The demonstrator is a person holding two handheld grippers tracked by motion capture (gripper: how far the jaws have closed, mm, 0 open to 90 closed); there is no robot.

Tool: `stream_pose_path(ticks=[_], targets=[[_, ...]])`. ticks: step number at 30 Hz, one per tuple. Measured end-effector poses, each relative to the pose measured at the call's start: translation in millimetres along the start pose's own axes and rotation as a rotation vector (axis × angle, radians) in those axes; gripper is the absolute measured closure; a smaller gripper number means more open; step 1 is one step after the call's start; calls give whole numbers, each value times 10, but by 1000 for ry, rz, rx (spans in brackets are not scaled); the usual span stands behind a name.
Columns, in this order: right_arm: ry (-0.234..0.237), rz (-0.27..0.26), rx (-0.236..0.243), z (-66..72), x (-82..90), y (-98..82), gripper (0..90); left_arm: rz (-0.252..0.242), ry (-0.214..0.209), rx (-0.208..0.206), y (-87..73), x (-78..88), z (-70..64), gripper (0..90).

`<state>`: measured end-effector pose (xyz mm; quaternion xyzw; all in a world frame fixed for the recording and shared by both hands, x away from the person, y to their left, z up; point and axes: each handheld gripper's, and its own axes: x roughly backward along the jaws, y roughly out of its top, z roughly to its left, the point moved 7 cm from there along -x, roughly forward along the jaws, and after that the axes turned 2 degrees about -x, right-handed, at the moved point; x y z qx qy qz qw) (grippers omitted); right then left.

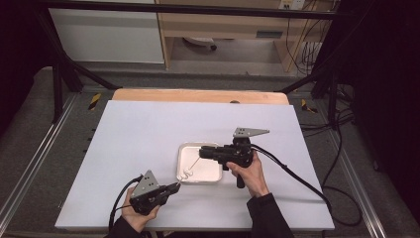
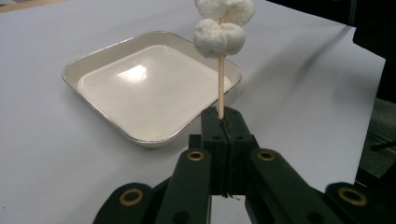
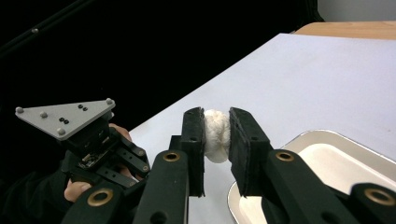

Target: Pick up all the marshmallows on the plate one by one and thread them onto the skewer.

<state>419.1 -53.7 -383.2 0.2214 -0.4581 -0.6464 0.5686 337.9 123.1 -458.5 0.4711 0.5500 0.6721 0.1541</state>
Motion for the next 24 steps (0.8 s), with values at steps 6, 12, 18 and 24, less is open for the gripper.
stream_pose_path(ticks=[6,12,18,24], targets=[[9,10,0,12,-33,-47,789,-2,1,15,-8,-2,1,889],[-3,-10,9,15,-76,-77,803,-16,-13,46,0,-3,-14,889],[-21,-28,15,10,-128,-118,813,-14,-14,58,-9,-19,-35,889],[-20,-54,24,33,-163,-128,819,-18,-2,66,-1,-32,-40,889]])
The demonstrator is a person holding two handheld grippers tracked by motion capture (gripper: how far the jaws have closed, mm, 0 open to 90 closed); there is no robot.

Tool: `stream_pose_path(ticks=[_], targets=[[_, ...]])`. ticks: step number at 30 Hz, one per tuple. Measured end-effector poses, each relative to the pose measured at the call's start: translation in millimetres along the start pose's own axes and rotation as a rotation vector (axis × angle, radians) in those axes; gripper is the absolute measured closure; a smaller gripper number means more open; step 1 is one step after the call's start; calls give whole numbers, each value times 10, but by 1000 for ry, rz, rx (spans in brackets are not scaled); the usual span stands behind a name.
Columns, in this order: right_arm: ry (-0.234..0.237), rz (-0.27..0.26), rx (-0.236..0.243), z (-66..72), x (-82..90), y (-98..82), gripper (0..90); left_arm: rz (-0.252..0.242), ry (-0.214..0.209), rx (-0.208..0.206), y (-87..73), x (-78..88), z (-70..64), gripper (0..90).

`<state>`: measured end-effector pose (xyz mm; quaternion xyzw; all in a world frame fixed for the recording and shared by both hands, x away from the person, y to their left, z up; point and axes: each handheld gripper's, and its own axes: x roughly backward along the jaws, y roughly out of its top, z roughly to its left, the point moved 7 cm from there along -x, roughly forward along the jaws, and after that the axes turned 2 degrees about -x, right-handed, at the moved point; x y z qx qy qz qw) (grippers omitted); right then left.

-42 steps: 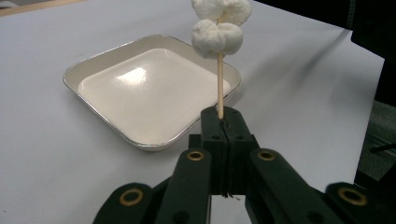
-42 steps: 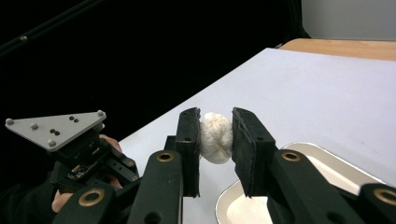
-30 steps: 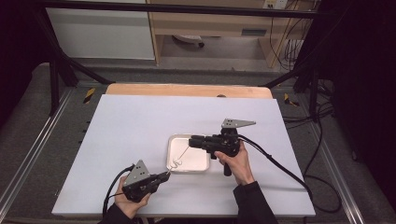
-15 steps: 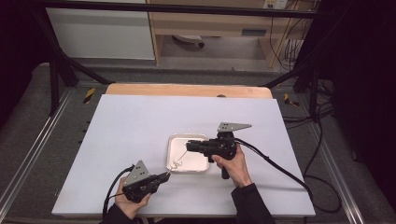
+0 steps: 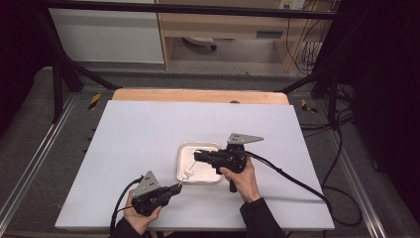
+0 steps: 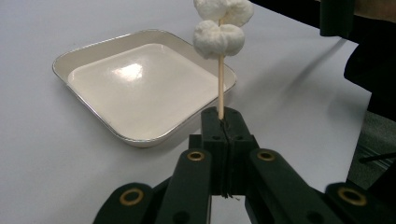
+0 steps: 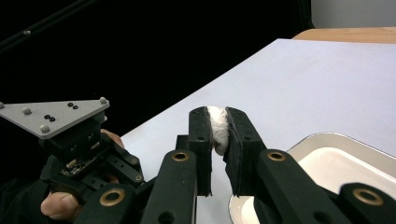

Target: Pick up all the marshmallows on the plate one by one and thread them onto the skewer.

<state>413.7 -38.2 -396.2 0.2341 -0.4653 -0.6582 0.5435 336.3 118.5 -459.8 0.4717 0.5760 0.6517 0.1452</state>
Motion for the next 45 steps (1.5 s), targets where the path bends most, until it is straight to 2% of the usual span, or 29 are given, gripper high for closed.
stream_pose_path(ticks=[5,9,13,18,26,45], targets=[[7,-7,1,23,-3,-9,820,-7,12,6,5,2,16,889],[4,-10,8,22,9,1,815,-23,-3,17,22,-2,8,889],[-5,-26,4,18,29,38,807,-31,21,31,41,7,42,889],[-3,-60,-3,41,-17,4,812,-32,51,41,25,5,52,889],[5,-63,9,67,-15,-14,824,-51,54,22,53,8,26,889],[20,-79,9,89,-40,-51,829,-58,59,14,73,10,7,890]])
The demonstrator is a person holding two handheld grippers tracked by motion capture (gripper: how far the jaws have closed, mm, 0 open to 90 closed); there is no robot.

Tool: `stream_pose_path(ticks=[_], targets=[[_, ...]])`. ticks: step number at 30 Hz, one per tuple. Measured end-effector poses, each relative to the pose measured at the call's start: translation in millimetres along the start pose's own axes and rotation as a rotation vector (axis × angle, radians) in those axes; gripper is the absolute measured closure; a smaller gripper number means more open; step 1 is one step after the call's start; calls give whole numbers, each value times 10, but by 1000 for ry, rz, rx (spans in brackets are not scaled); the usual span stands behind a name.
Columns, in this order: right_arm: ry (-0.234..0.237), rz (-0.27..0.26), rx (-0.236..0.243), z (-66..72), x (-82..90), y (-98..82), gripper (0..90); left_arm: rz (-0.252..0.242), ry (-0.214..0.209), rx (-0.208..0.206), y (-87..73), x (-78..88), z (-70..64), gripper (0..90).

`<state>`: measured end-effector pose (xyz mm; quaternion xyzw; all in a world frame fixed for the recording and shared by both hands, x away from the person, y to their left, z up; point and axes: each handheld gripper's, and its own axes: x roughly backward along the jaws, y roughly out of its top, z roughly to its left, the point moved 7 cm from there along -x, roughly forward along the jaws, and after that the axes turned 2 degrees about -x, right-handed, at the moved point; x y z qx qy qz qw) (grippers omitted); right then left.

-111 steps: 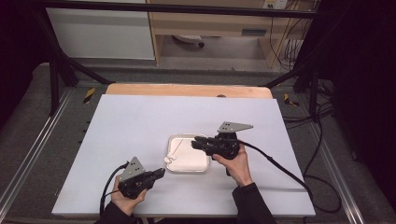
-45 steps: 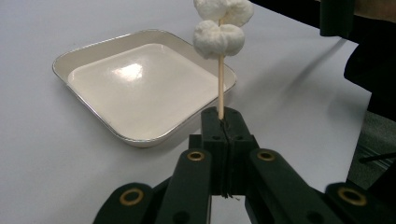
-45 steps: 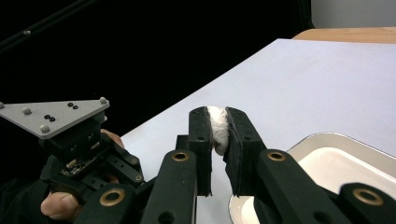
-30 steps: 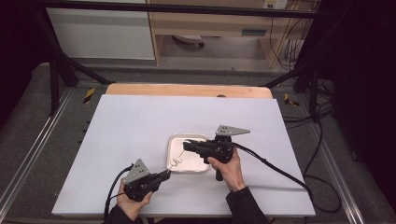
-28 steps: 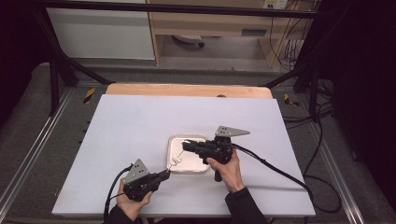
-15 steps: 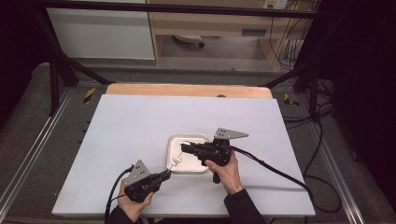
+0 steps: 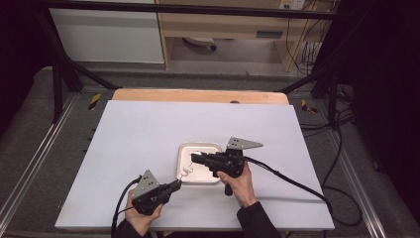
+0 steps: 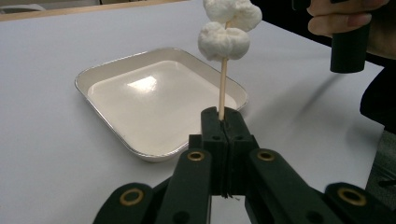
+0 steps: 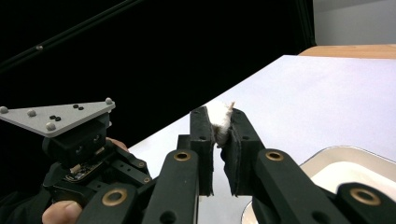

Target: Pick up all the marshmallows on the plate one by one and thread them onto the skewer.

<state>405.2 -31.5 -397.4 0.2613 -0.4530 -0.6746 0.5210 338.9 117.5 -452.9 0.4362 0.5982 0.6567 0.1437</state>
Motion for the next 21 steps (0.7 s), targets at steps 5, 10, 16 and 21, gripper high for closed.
stream_pose_path(ticks=[5,10,16,21], targets=[[4,-1,1,-1,-8,-17,829,0,-2,-1,2,-5,-4,889],[7,0,-1,3,-11,-24,829,-1,-6,-1,4,-16,-12,890],[27,38,-4,13,-38,-77,819,-14,-11,-26,65,-19,-23,889],[12,45,28,2,-32,-105,807,-16,-20,-25,36,-41,-29,888]])
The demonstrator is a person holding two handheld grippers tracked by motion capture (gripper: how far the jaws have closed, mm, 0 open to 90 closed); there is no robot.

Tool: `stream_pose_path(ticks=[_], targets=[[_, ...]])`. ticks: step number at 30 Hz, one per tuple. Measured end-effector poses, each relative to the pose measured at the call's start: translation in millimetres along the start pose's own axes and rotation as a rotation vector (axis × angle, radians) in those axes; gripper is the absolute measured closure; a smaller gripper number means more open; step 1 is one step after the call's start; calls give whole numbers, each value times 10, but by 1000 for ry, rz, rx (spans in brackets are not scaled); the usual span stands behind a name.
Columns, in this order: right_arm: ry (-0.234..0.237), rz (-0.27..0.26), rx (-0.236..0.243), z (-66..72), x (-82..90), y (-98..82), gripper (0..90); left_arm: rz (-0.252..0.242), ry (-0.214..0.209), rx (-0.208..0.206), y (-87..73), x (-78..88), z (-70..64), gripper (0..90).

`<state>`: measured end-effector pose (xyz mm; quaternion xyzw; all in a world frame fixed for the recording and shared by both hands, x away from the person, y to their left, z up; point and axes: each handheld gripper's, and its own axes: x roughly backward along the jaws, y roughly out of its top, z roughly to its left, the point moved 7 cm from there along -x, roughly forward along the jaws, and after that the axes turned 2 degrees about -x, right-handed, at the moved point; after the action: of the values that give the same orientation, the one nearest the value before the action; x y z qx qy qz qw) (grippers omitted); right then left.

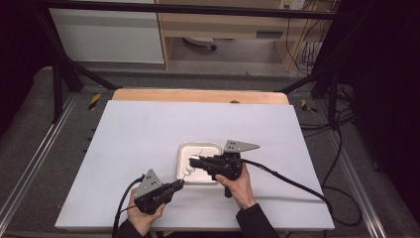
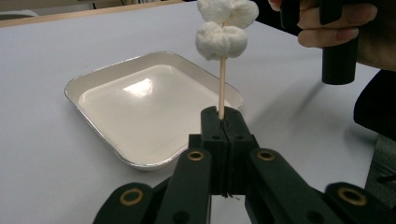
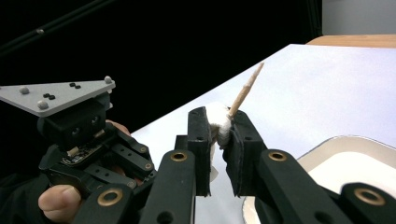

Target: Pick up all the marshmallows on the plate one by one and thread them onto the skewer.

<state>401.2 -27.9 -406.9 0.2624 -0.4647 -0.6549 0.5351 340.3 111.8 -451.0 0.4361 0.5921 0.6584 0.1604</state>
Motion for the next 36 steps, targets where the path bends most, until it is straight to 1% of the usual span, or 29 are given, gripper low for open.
stream_pose_path(ticks=[2,5,11,13,15,20,24,26,32,36], targets=[[4,-7,-4,11,5,12,804,-5,-2,-1,4,9,-7,888],[-2,-1,-3,7,17,17,780,-7,-2,-6,2,7,-13,888],[-31,-2,1,0,46,55,649,-10,13,-23,6,10,5,888],[-35,-4,1,0,61,74,623,-10,15,-23,3,10,8,888],[-39,-7,11,0,77,94,590,-8,17,-24,0,8,13,888],[-53,-4,20,5,127,130,544,-10,23,-26,-1,10,21,888],[-59,0,24,9,154,138,533,-10,29,-26,-3,9,27,888],[-63,3,20,2,158,135,512,-10,31,-23,-3,12,32,888],[-67,1,5,-33,192,111,492,-15,37,-24,2,22,45,888],[-87,10,-3,-78,250,75,433,-14,39,-22,1,23,52,888]])
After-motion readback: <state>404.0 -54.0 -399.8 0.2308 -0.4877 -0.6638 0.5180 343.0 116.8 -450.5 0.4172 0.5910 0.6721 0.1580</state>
